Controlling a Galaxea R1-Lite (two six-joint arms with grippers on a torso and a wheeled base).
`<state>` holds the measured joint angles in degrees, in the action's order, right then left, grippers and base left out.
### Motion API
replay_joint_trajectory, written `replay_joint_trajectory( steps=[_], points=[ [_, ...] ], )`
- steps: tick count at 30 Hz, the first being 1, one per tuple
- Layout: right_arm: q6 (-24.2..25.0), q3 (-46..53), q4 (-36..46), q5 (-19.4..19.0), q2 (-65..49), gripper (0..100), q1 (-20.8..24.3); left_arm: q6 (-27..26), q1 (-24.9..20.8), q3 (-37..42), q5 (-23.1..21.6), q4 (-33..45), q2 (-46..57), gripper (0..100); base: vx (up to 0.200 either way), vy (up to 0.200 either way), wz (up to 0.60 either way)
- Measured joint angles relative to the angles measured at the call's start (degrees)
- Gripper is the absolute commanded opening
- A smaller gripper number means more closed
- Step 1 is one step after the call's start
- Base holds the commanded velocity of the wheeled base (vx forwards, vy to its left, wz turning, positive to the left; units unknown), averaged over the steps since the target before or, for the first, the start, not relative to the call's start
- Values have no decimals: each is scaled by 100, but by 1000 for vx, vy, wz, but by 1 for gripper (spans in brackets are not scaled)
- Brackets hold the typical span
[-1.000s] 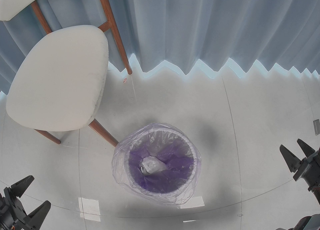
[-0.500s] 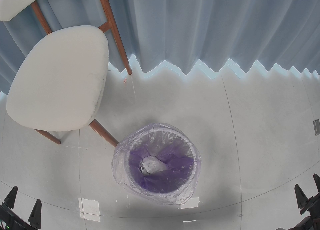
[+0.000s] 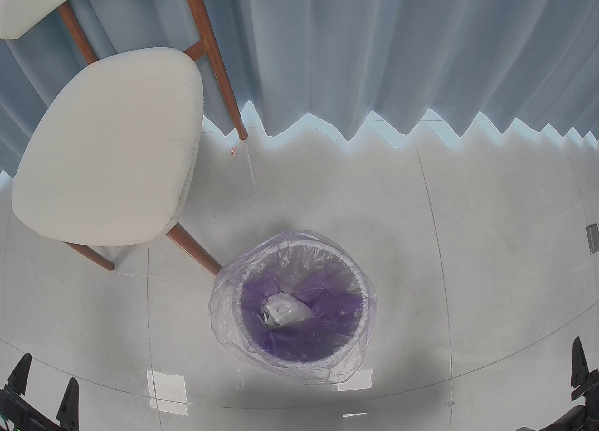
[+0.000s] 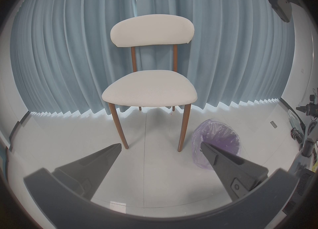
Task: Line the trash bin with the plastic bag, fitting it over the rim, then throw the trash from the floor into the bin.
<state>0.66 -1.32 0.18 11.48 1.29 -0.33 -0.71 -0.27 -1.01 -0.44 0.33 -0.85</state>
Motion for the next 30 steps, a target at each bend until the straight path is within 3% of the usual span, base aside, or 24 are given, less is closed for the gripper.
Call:
replay_joint_trajectory(
  steps=[6, 8, 11, 16, 30],
  points=[
    [-119, 24, 0, -1232, -55, 100, 4, 0, 0, 0, 0, 2, 11, 100, 0, 0, 0],
    [-98, 28, 0, -1446, -61, 100, 4, 0, 0, 2, -2, 2, 12, 100, 0, 0, 0],
    [-33, 30, -2, -1406, -66, 100, 4, -7, -2, 2, -2, 0, 12, 100, 0, 0, 0],
    [13, 30, -11, -925, -67, 100, 11, -22, -2, 0, -7, -4, 12, 100, 0, 0, 0],
    [-28, 30, -18, -1097, -66, 100, 6, 16, 2, 2, 9, 0, 11, 100, 0, 0, 0]
  ],
)
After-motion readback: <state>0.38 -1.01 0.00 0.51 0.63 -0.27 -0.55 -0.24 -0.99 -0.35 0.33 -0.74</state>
